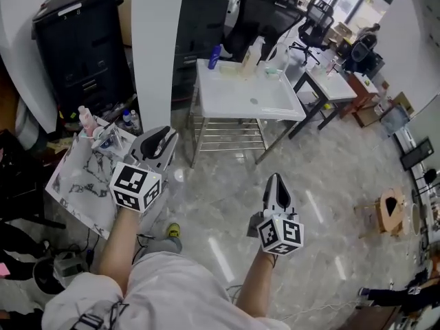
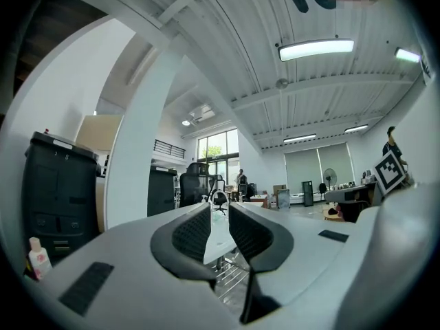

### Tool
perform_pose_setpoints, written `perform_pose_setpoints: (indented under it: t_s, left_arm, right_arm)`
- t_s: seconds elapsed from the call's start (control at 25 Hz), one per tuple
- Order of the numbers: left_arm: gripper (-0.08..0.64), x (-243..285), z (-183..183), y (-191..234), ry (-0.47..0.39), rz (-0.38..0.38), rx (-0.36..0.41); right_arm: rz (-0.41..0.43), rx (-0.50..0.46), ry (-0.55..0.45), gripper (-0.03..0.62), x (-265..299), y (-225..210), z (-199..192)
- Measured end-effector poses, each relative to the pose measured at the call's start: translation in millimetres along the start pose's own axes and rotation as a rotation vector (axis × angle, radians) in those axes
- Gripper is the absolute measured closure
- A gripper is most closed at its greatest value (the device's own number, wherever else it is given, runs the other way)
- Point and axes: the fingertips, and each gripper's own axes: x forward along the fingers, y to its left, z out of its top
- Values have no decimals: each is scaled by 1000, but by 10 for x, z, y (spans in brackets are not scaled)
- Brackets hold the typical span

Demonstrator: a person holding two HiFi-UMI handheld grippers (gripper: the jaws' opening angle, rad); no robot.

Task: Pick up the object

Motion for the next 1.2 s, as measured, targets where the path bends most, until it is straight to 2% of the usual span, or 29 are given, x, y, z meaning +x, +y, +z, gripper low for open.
perform_pose_setpoints:
  t_s: [0.24,0.44,0.56,0.8,1.04,1.2]
  left_arm:
    - [485,730,32,549,1,-11,-8]
    - [485,1171,-41,824,1,-31,-16]
    - [485,1371,-127,883,21,-61,-33]
    - [485,1659,-155,993,24,-82,-21]
    - [485,2016,-263,1158,20,-57,-23]
    - [485,2504,-343,1235,24,-52,-29]
  right_arm:
    - [-4,-8,-2,584,904,-24,98]
    - [-25,-17,4,584,1357,-90,71]
    - [-49,-14,10,584,1502,-172,40]
    - [-59,-12,2,584,1790,-269,37]
    - [-38,-19,-6,584,2197,-446,-15]
    - [-35,-23,-21,584,2592,-745,-6]
